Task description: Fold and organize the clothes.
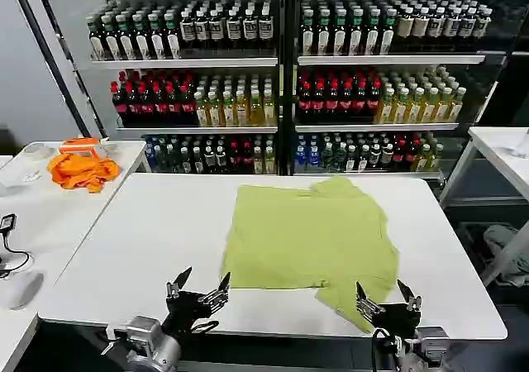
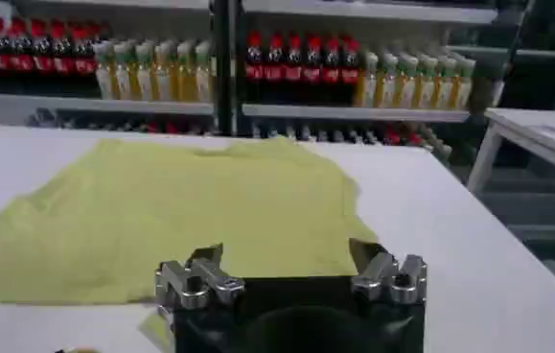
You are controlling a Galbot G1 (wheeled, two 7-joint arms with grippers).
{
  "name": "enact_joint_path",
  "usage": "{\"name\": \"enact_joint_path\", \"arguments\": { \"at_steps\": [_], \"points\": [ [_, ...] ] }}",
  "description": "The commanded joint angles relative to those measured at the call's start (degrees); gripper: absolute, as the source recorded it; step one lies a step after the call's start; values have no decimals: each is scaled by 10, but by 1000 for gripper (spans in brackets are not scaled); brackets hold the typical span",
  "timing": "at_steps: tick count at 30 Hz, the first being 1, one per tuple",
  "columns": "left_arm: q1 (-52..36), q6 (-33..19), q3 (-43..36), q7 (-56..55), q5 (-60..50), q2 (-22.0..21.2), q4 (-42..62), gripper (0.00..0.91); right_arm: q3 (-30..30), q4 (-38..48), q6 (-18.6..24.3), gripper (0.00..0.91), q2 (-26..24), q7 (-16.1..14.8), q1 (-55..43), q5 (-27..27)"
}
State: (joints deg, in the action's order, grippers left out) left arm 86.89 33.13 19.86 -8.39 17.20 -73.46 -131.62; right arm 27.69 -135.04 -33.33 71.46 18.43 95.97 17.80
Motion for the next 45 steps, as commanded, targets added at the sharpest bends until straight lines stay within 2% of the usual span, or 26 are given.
{"name": "enact_joint_path", "arguments": {
  "at_steps": [1, 14, 32, 33, 34, 35, 36, 38, 45],
  "points": [
    [-83, 1, -60, -35, 31, 36, 90, 907, -21, 11, 0, 907, 0, 36, 9, 5],
    [-127, 1, -95, -45, 32, 28, 162, 907, -31, 39, 0, 907, 12, 44, 21, 8],
    [-140, 3, -101, -78, 42, 19, 211, 907, -65, 61, 0, 907, 15, 64, -2, 19],
    [-140, 3, -101, -78, 42, 19, 212, 856, -64, 64, 0, 776, 15, 66, -3, 24],
    [-139, 2, -101, -80, 43, 19, 212, 514, -64, 64, 0, 554, 14, 67, -3, 26],
    [-139, 2, -101, -81, 45, 19, 212, 322, -64, 65, 0, 433, 14, 69, -4, 31],
    [-139, 2, -100, -86, 52, 18, 211, 20, -64, 66, 0, 191, 14, 70, -4, 34],
    [-136, 2, -100, -86, 55, 18, 210, 10, -65, 66, 0, 0, 14, 73, -5, 43],
    [-130, 2, -99, -83, 55, 18, 207, 10, -66, 69, 0, 0, 15, 76, -4, 65]
  ]
}}
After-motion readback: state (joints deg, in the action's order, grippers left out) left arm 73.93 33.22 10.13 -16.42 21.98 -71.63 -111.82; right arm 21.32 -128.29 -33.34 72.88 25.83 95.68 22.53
